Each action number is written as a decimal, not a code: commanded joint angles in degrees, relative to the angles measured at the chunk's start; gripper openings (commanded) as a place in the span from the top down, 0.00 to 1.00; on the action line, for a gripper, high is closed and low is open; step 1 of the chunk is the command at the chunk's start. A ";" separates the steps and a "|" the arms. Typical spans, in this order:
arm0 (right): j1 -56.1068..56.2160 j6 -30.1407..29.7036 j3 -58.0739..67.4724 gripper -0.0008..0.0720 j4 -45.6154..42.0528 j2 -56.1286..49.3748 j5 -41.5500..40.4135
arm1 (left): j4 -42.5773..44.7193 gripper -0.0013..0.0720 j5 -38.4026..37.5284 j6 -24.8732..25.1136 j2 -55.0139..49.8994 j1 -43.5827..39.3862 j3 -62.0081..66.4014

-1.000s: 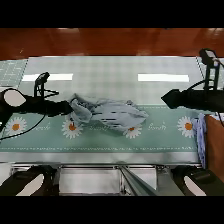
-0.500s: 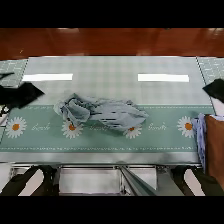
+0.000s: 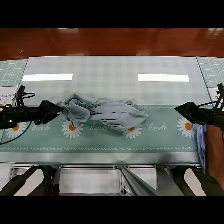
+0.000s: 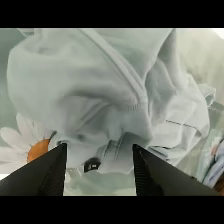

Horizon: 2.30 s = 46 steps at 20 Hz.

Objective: Fold the shirts.

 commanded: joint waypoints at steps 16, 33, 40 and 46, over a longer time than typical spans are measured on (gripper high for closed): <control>16.44 -3.32 -0.98 0.43 9.46 -15.65 -7.32 | -1.38 0.95 -2.27 6.25 -26.45 -11.47 19.85; 23.52 -6.99 3.52 0.43 20.33 -31.89 -5.66 | -1.38 0.95 -3.67 6.67 -26.47 -11.04 21.03; 30.12 -4.76 19.08 0.95 14.60 -33.55 -1.64 | -1.51 0.95 -4.50 6.64 -24.72 -10.84 22.73; 26.86 5.84 55.21 0.95 -4.74 -25.53 10.34 | -4.90 0.95 -6.21 4.22 -9.77 -9.75 42.16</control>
